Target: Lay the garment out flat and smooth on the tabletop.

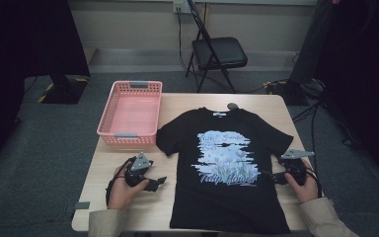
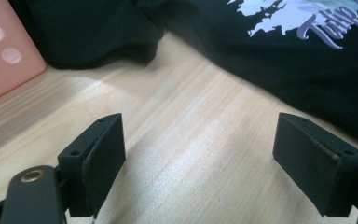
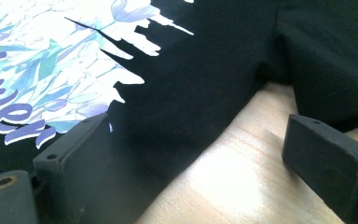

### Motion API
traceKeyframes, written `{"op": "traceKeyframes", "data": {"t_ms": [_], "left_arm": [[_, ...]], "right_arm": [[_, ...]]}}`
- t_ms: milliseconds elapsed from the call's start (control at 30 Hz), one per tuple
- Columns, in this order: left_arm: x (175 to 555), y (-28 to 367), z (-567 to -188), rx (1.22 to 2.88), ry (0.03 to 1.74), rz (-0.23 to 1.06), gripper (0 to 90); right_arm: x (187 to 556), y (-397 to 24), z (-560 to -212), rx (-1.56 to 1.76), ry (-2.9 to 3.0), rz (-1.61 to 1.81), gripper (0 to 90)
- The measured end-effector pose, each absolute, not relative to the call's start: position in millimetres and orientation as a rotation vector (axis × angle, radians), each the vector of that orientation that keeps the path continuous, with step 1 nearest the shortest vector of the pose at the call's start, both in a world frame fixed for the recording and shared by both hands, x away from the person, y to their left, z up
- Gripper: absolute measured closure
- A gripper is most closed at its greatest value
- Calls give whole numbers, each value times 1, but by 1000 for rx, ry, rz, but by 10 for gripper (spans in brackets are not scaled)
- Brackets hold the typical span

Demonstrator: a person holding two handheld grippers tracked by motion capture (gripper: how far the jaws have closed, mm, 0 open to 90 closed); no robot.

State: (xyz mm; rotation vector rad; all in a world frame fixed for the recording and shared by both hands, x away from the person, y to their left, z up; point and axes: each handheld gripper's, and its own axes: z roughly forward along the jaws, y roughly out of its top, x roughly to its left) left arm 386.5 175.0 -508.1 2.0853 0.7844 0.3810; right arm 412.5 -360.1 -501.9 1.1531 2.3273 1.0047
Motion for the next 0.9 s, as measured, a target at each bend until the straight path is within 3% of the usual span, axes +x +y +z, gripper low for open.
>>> {"op": "traceKeyframes", "data": {"t_ms": [900], "left_arm": [[385,180,-515,2066,811,423,148]], "right_arm": [[412,-360,-502,1153,2327,1005,74]]}}
